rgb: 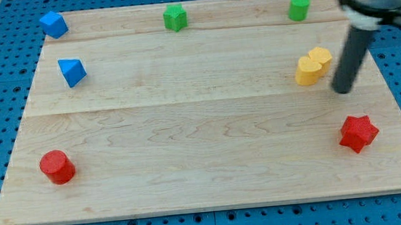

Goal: Push the red star to the left side of the board

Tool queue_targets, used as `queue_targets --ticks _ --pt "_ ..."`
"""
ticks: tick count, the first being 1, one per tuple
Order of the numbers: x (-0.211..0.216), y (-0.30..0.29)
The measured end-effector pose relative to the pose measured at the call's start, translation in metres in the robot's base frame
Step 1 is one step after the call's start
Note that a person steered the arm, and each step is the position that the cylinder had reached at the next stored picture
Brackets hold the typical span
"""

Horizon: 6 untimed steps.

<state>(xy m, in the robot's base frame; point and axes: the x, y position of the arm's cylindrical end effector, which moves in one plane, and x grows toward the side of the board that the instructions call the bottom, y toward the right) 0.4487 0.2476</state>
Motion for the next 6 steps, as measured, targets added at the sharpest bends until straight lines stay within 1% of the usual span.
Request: queue_targets --ticks 1,2,3,4,5,6 --pt "0.02 0.063" --pt "0.066 0.064" --pt "0.079 0.019" --pt "0.079 -0.065" --pt "0.079 -0.11" --pt "0.078 -0.053"
